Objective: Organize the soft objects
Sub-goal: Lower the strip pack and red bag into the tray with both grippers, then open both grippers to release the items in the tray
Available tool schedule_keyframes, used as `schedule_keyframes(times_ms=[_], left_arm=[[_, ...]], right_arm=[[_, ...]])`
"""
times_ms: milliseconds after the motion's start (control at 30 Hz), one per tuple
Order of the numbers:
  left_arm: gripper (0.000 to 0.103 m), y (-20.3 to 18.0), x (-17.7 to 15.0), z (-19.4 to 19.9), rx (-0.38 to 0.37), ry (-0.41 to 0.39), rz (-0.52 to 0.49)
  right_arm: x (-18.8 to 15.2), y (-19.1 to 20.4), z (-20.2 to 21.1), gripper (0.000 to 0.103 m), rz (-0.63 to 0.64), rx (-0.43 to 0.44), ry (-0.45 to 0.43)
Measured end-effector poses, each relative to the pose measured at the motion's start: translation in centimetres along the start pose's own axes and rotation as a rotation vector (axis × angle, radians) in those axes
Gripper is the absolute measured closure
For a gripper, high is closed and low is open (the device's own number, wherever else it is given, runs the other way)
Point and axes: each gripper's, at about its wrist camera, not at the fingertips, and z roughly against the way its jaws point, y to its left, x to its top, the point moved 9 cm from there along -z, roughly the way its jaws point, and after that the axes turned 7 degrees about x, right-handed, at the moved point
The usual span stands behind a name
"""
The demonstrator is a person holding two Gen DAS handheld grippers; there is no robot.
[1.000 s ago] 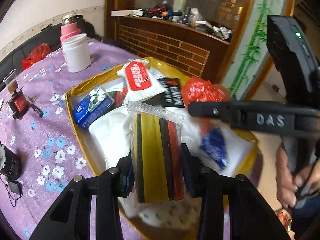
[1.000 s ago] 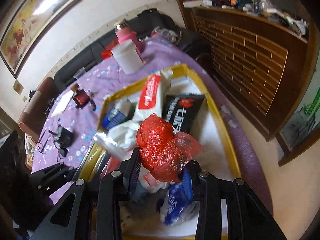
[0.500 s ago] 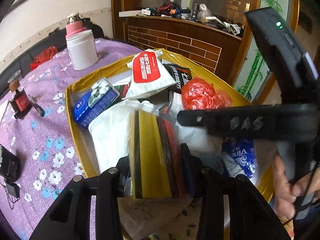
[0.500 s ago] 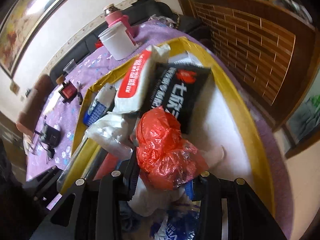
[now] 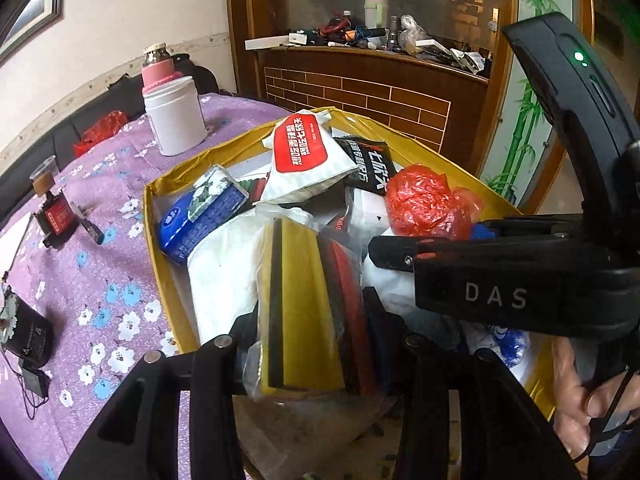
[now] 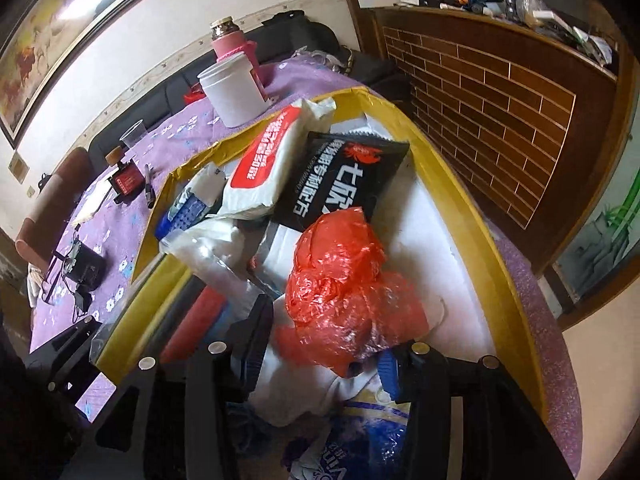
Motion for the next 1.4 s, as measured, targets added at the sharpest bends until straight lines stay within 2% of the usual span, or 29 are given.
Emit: schedule_keyframes(times_ms=[367, 400, 533, 633, 767, 900, 1033, 1167, 1300, 1400], left_arm=[[0.056, -0.1, -0.1, 0.2, 0.053, -0.018, -0.037], [0.055, -0.1, -0.1, 0.2, 0.055, -0.020, -0.040], [0.050, -0.1, -0.1, 0.3, 0.056, -0.025, -0.040], [0.046, -0.1, -0.1, 0.3, 0.062, -0.030, -0.044], [0.030, -0.1, 0.0, 0.6, 0.052, -0.038, -0.037], [0.026, -0.1, 0.2, 1.0, 0.036, -0.050, -0.029], [0.024, -0.6, 0.6, 1.8, 0.000, -0.059, -0.022], [0.021, -0.9, 1.4, 3.5, -0.008, -0.085, -0.030], [0.016, -0.2, 1.3, 5.2, -0.031, -0.057, 0.004], [0.016, 1.0, 0.8, 6.4, -0.032, -0.071, 0.020]], right_arm=[[-0.2, 0.2, -0.3, 0.051, 0.039, -0.038, 0.022], [-0.2, 0.3, -0.3, 0.049, 0.040, -0.038, 0.023], [-0.3, 0.4, -0.3, 0.025, 0.053, -0.049, 0.039], [-0.3, 0.3, -0.3, 0.023, 0.045, -0.060, 0.044], [-0.3, 0.4, 0.0, 0.021, 0.049, -0.063, 0.048], [0.1, 1.7, 1.9, 0.021, 0.065, -0.043, 0.019], [0.7, 2.6, 4.7, 0.019, 0.097, -0.068, -0.044], [1.2, 2.4, 7.7, 0.018, 0.061, -0.062, -0.136], [1.0, 2.2, 10.3, 0.018, 0.026, -0.058, -0.202], [0.5, 2.2, 11.5, 0.018, -0.003, -0.061, -0.254]])
